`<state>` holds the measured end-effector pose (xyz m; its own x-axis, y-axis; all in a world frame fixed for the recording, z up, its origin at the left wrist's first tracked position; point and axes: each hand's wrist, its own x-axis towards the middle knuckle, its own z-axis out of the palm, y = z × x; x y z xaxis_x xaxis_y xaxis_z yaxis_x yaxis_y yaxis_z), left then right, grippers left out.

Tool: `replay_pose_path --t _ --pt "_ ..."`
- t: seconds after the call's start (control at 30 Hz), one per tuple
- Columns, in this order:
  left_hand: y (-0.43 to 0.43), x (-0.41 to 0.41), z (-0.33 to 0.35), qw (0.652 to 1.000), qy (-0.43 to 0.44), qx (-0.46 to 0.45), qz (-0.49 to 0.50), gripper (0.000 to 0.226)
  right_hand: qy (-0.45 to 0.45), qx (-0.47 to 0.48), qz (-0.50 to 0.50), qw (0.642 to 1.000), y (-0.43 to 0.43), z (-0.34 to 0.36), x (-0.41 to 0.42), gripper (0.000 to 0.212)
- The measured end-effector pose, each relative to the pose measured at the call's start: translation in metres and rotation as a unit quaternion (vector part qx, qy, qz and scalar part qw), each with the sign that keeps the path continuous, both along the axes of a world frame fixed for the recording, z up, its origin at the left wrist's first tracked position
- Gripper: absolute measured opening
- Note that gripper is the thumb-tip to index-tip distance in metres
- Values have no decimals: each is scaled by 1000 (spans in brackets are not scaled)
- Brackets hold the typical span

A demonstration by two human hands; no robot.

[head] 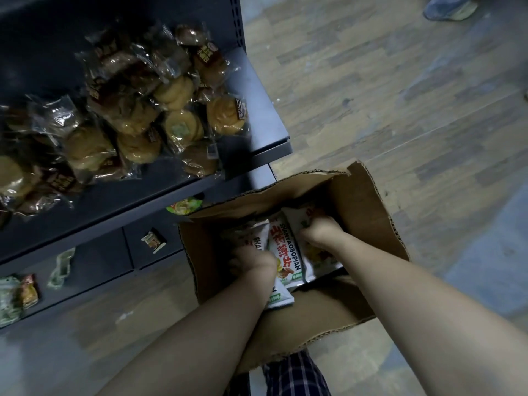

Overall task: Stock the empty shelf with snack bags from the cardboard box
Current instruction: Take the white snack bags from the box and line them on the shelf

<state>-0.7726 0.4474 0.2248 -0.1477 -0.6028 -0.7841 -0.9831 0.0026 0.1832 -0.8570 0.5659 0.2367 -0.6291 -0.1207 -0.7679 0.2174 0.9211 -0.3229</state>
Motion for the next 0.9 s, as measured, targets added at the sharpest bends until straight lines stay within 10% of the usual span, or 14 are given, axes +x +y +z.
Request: replay_pose_path --t 0.13,0.33,0.43,0.6,0.7,0.9 --pt "10 -15 33 995 95 35 -6 76 -33 -144 -144 978 1 32 2 7" --pt "0 -16 112 944 233 229 -34 27 -74 -286 -264 918 7 90 18 28" --pt "-12 -9 148 900 290 319 -69 34 -150 -352 -311 870 22 124 29 55" --pt "-29 -8 208 857 376 333 -119 58 -205 -467 -317 800 37 193 32 37" --pt "-33 -18 241 850 387 333 -128 90 -205 -499 -280 794 28 242 27 36" --pt "-43 -22 323 786 509 325 -132 70 -149 -486 -200 838 -3 329 19 54"
